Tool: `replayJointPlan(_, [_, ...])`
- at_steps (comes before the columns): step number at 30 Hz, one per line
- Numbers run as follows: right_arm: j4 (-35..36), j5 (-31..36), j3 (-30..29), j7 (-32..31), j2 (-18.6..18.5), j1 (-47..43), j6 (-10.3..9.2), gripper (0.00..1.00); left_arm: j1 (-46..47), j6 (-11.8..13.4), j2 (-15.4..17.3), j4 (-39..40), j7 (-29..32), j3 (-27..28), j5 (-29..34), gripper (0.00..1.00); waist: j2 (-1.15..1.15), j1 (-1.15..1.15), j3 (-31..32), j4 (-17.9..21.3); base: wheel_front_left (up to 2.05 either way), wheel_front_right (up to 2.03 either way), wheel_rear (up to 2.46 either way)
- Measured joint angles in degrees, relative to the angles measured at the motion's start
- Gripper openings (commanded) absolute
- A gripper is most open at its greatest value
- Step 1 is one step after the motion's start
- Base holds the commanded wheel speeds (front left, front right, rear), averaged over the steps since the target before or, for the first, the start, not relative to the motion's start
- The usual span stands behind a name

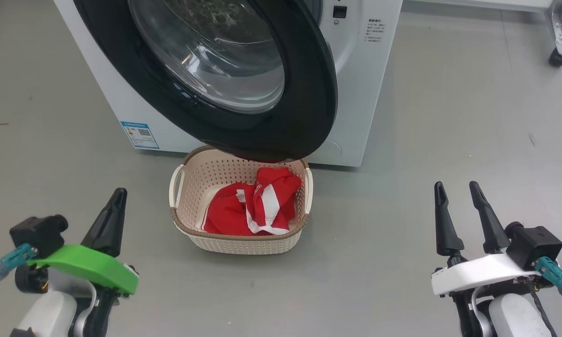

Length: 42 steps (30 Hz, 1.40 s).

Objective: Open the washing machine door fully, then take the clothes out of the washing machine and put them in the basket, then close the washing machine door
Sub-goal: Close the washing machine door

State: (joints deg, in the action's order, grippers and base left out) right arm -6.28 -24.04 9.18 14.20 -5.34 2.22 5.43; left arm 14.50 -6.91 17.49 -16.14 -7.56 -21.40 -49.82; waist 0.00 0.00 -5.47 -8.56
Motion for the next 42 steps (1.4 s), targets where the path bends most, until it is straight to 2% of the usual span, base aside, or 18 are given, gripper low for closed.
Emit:
replayJointPlan(2, [0.0,0.0,0.6,0.0,0.1,-0.2,0.04,1.00,-1.3,0.3,0.3,0.4,-2.9,0.8,1.8,0.00,0.00,0.00,0.6,-0.5,0.00,0.00,0.00])
replayJointPlan(7, [0.0,0.0,0.7,0.0,0.3,-0.4,0.05,1.00,-4.1,2.9,0.3,0.9,-8.7,1.2,5.1,0.00,0.00,0.00,1.4,-1.2,0.00,0.00,0.00])
replayJointPlan(13, [0.0,0.0,0.8,0.0,0.4,-0.5,0.05,1.00,-6.2,5.6,-0.2,1.5,-8.1,1.5,8.5,0.01,0.00,0.00,1.8,-1.3,0.00,0.00,0.00])
replayJointPlan(14, [0.0,0.0,0.8,0.0,0.4,-0.5,0.05,1.00,-6.4,5.8,-0.3,1.7,-8.0,1.5,9.2,0.37,0.00,0.00,1.8,-1.3,0.00,0.00,0.00])
replayJointPlan(16, [0.1,0.0,0.8,0.0,0.5,-0.6,0.07,1.00,-6.7,6.3,-0.3,2.0,-7.8,1.5,10.7,1.00,0.00,0.00,1.9,-1.3,0.00,0.00,0.00])
replayJointPlan(24, [0.2,0.0,0.7,0.0,0.9,-1.4,0.47,1.00,-8.9,7.6,-1.1,3.4,-7.2,1.3,13.7,1.00,0.00,0.00,1.9,-1.2,0.00,0.00,0.00])
replayJointPlan(42, [0.4,0.4,0.4,0.0,1.2,-1.5,0.49,1.00,-10.5,8.1,-4.2,8.7,-7.1,4.3,19.5,1.00,0.00,0.00,1.3,-0.8,0.00,0.00,0.00])
